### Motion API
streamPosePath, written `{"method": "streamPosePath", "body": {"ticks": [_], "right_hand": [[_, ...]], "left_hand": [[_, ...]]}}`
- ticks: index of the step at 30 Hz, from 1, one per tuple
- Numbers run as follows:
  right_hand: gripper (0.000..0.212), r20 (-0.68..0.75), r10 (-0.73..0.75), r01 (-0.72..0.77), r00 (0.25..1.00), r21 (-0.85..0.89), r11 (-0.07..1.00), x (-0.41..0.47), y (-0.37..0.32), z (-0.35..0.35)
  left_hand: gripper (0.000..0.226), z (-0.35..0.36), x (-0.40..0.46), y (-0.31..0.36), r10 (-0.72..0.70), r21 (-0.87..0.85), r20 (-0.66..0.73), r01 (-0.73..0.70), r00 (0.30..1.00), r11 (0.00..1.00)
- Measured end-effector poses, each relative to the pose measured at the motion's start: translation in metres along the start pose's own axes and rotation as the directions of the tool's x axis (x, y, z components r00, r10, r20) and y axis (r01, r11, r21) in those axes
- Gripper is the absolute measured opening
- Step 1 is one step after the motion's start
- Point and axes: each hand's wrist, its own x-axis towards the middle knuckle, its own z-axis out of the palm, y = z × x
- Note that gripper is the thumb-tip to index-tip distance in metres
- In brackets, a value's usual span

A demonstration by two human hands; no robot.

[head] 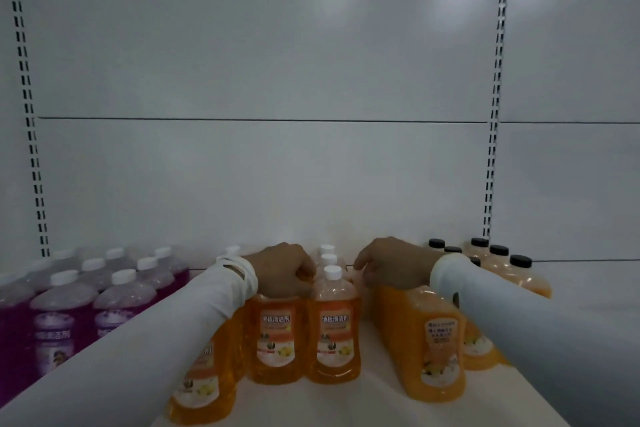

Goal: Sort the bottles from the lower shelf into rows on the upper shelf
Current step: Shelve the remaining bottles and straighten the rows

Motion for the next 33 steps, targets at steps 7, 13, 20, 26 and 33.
{"method": "streamPosePath", "body": {"ticks": [7, 13, 20, 26, 33], "right_hand": [[0.041, -0.008, 0.043, -0.044, 0.999, -0.028, 0.999, 0.026, 0.001, 0.006], [0.030, 0.055, 0.038, -0.038, 0.998, -0.004, 0.999, 0.044, 0.002, 0.022], [0.031, 0.049, 0.047, -0.047, 0.998, -0.013, 0.999, 0.042, 0.000, 0.020], [0.049, -0.025, 0.041, -0.042, 0.999, -0.056, 0.998, 0.015, 0.002, -0.012], [0.048, -0.136, 0.019, -0.017, 0.991, 0.014, 1.000, -0.046, 0.038, -0.054]], "left_hand": [[0.025, 0.000, 0.023, -0.007, -0.072, 0.122, -0.078, 0.082, 0.994, 0.989], [0.022, 0.008, 0.039, -0.007, -0.113, 0.111, -0.024, 0.114, 0.993, 0.987], [0.020, 0.011, 0.041, -0.010, -0.093, 0.089, -0.029, 0.095, 0.995, 0.991], [0.022, -0.010, 0.027, -0.002, -0.022, -0.041, -0.175, 0.015, 0.984, 0.999], [0.035, -0.027, 0.015, 0.070, 0.074, -0.108, -0.237, -0.102, 0.969, 0.989]]}}
